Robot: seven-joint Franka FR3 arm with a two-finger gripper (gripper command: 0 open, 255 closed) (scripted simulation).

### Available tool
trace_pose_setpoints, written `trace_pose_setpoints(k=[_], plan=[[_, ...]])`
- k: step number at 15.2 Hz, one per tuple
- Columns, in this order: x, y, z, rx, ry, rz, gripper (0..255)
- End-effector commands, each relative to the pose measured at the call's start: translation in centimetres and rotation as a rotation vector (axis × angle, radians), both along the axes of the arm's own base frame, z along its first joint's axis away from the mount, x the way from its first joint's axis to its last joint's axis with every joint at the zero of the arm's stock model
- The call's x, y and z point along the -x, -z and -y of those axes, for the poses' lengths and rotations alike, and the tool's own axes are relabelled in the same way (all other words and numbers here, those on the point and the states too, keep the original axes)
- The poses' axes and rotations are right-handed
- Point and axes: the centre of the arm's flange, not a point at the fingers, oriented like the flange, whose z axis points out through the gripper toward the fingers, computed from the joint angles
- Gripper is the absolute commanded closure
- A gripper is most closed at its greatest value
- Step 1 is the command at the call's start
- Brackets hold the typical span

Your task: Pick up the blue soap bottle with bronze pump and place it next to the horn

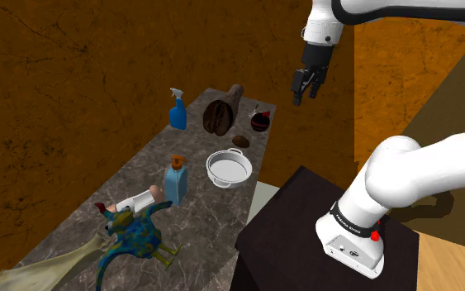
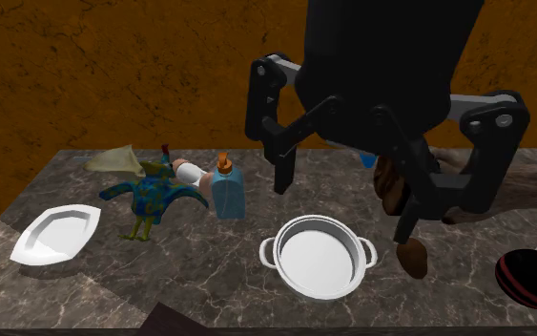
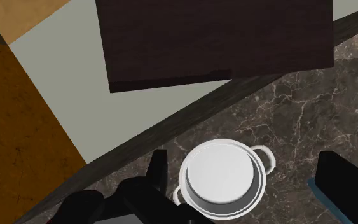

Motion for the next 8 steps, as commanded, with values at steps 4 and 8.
trace_pose_setpoints(k=[4,8], plan=[[-2.5,2.1,-2.3,-0.006,-0.006,-0.003,0],[-5.7,4.8,-5.3,-0.015,-0.014,-0.007,0]])
